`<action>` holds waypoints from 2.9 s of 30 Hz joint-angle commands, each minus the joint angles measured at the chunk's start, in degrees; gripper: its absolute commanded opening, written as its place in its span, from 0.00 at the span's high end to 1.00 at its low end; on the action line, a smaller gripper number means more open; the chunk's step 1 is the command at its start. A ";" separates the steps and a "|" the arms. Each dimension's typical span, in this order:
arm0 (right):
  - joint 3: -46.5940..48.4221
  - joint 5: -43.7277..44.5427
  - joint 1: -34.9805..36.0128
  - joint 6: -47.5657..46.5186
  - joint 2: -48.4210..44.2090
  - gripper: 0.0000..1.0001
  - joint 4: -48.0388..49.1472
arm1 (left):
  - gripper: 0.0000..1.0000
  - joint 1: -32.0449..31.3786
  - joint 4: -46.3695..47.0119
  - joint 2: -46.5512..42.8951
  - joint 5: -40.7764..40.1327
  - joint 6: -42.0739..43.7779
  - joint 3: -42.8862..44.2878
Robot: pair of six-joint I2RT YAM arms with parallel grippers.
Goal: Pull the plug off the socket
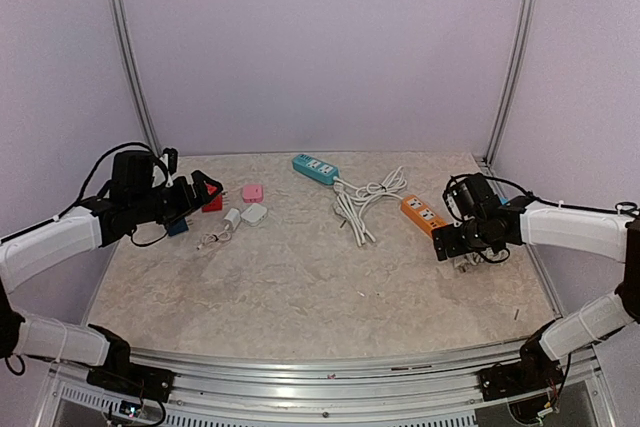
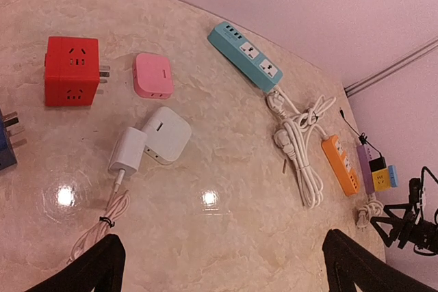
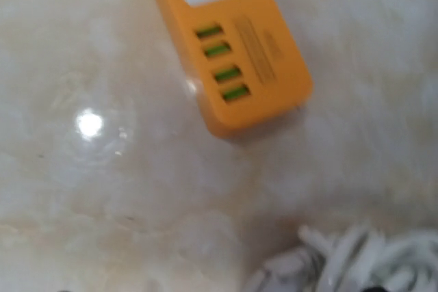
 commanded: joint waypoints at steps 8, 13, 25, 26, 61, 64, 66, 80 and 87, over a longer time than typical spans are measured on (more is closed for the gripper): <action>-2.90 10.71 -0.19 27.78 -0.22 0.01 -7.93 | 0.01 -1.66 3.07 0.76 -1.38 0.80 0.15; -1.34 14.49 -1.00 33.86 2.11 0.00 -10.67 | 0.01 -1.98 3.44 0.92 -1.24 0.57 -0.14; -2.54 10.77 -8.70 34.32 5.22 0.00 -7.03 | 0.01 -2.09 3.10 -0.09 -1.66 0.79 -0.66; -2.41 10.24 -9.24 34.02 5.48 0.00 -6.46 | 0.01 -2.10 3.00 -0.17 -1.70 0.85 -0.67; -14.12 -4.95 -0.70 44.98 2.69 0.45 9.46 | 0.01 -3.85 2.81 -0.75 -1.95 2.16 -1.23; -13.20 -4.97 3.02 47.97 2.48 0.46 9.57 | 0.01 -4.97 2.82 0.23 -1.80 3.12 -0.80; -11.97 -4.44 6.09 49.67 2.24 0.48 9.24 | 0.01 -5.81 3.07 1.03 -1.61 3.57 -0.58; -8.46 -6.67 15.38 46.45 3.64 0.12 6.43 | 0.01 -11.62 5.43 11.15 1.97 6.67 5.79; -5.66 0.72 21.27 43.80 -4.47 0.10 -2.96 | 0.01 -15.73 9.34 19.48 6.56 10.77 11.27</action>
